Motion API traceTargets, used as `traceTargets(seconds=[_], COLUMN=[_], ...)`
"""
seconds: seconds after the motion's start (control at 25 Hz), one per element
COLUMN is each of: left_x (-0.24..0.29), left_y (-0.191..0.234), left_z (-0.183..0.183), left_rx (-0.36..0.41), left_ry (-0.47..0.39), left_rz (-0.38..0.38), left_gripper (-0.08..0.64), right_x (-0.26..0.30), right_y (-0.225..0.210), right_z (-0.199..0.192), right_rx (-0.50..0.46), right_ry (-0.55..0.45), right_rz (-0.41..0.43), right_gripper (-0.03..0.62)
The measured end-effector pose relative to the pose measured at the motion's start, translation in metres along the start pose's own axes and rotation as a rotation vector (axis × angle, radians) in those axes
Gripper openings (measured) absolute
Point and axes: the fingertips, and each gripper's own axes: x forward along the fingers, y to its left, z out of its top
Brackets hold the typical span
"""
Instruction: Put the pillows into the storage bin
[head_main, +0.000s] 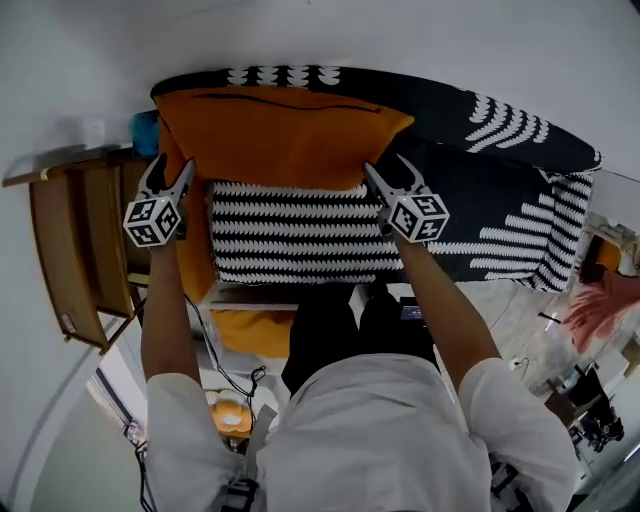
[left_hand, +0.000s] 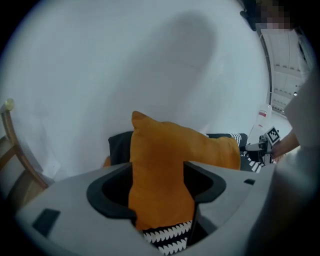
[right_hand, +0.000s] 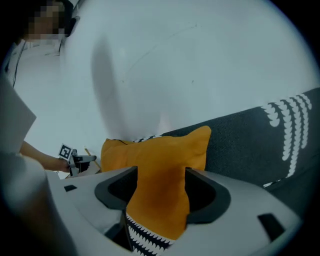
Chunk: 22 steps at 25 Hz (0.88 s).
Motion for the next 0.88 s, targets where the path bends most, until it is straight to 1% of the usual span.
traceTargets(seconds=[0.16,0.2,0.28,0.44,0.48,0.52,0.64,0.72,0.76,0.8,0.88], left_x=[0.029,0.035,0.046,0.062,0.064,0.065,0.064,0.055,0.049,0.043,0.027], left_y=[0.023,0.026,0.027,0.024,0.02,0.016,0.008,0.003,0.0,-0.004,-0.014], left_z=[-0.011,-0.012,-0.013,-0.012,-0.013,-0.014,-0.016,-0.019,-0.02,-0.02,-0.017], left_rx=[-0.032,-0.046,-0.066,-0.069,-0.079,-0.094,-0.122,-0.134,-0.138,-0.138,-0.127], left_ry=[0.027,0.027,0.021,0.011,0.013,0.016,0.023,0.037,0.045,0.05,0.045], left_rz=[-0.018,-0.029,-0.066,-0.132,-0.153,-0.172,-0.182,-0.175,-0.171,-0.169,-0.174], left_gripper=[0.328,0.346,0.35,0.35,0.317,0.258,0.18,0.127,0.094,0.076,0.062], right_x=[0.02,0.023,0.029,0.041,0.043,0.044,0.042,0.038,0.036,0.034,0.025], right_y=[-0.023,-0.027,-0.032,-0.035,-0.034,-0.032,-0.02,-0.012,-0.009,-0.007,-0.004], right_z=[-0.019,-0.024,-0.028,-0.027,-0.028,-0.028,-0.029,-0.029,-0.027,-0.025,-0.019], right_rx=[0.073,0.081,0.093,0.138,0.151,0.159,0.159,0.132,0.113,0.097,0.086], right_ry=[0.019,0.019,0.003,-0.025,-0.025,-0.024,-0.012,0.004,0.01,0.012,0.003], right_rz=[-0.058,-0.057,-0.049,-0.023,-0.012,0.002,0.026,0.027,0.026,0.024,0.023], right_gripper=[0.301,0.307,0.325,0.327,0.324,0.29,0.154,0.075,0.055,0.04,0.035])
